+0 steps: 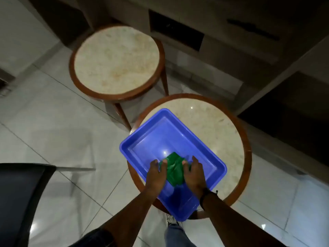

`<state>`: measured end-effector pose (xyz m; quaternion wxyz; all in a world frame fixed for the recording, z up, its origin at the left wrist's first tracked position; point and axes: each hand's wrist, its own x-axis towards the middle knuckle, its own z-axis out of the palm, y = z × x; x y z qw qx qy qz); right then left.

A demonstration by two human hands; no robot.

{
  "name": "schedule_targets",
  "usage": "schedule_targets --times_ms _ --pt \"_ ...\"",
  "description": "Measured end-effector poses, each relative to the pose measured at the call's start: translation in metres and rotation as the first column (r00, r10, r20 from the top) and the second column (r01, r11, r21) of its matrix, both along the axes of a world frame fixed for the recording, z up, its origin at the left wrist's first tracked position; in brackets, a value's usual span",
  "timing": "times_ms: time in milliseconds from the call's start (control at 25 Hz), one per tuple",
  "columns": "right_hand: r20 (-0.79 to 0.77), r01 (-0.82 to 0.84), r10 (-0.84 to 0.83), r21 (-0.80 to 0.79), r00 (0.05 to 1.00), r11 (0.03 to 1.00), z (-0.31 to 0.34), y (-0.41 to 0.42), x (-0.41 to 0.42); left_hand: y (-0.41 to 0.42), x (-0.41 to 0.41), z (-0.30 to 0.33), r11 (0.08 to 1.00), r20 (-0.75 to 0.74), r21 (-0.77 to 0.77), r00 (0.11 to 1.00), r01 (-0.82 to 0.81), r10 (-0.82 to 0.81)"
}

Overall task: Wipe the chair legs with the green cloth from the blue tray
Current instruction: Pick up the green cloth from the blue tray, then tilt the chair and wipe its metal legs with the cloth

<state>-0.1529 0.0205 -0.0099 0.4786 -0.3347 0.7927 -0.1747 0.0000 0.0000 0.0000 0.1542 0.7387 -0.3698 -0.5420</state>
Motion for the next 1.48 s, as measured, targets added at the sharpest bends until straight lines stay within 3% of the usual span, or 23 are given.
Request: schedule_targets --times_ms 120,200,320,480,600,680,760,840,960,1080,1280,1480 --pt "-0.200 -0.031 0.036 0.029 0.979 0.999 -0.046 0.000 0.005 -0.009 -0.005 -0.046 0.997 0.085 -0.007 0.993 0.081 -0.080" --pt "-0.197 -0.031 0.032 0.009 0.980 0.999 -0.055 0.002 0.007 -0.010 -0.007 -0.056 0.997 0.065 0.017 0.994 0.082 -0.082" --pt "-0.085 0.066 -0.068 -0.028 0.994 0.997 -0.055 -0.004 0.004 -0.012 -0.014 -0.061 0.993 0.024 -0.048 0.994 0.111 -0.110" --pt "0.232 0.206 -0.196 -0.017 0.953 0.978 -0.034 -0.006 0.012 -0.018 -0.003 -0.043 0.971 -0.020 -0.068 0.973 0.227 -0.229" --pt "0.489 0.291 -0.253 -0.003 0.835 0.957 -0.004 0.003 0.035 -0.017 0.027 0.001 0.950 -0.027 -0.113 0.955 0.290 -0.295" --pt "0.642 0.401 -0.338 0.051 0.688 0.915 0.019 0.010 0.063 -0.011 0.060 0.033 0.927 -0.034 -0.186 0.941 0.325 -0.336" --pt "0.763 0.512 -0.427 0.148 0.485 0.846 0.043 0.024 0.106 0.004 0.109 0.065 0.869 0.044 -0.301 0.916 0.392 -0.398" --pt "0.818 0.527 -0.399 0.142 0.413 0.838 0.056 0.045 0.156 0.028 0.169 0.088 0.786 0.208 -0.375 0.870 0.492 -0.446" --pt "0.865 0.572 -0.334 0.068 0.374 0.818 0.066 0.089 0.229 0.076 0.270 0.103 0.647 0.602 -0.340 0.687 0.682 -0.407" --pt "0.873 0.640 -0.364 0.080 0.325 0.764 0.065 0.147 0.293 0.134 0.366 0.109 0.531 0.802 -0.126 0.401 0.838 -0.442" --pt "0.779 0.642 -0.442 0.067 0.445 0.764 0.029 0.253 0.391 0.228 0.477 0.096 0.365 0.768 0.223 0.068 0.904 -0.637" --pt "0.742 0.603 -0.435 0.052 0.510 0.796 -0.041 0.342 0.464 0.284 0.538 0.057 0.259 0.748 0.356 -0.107 0.898 -0.656"
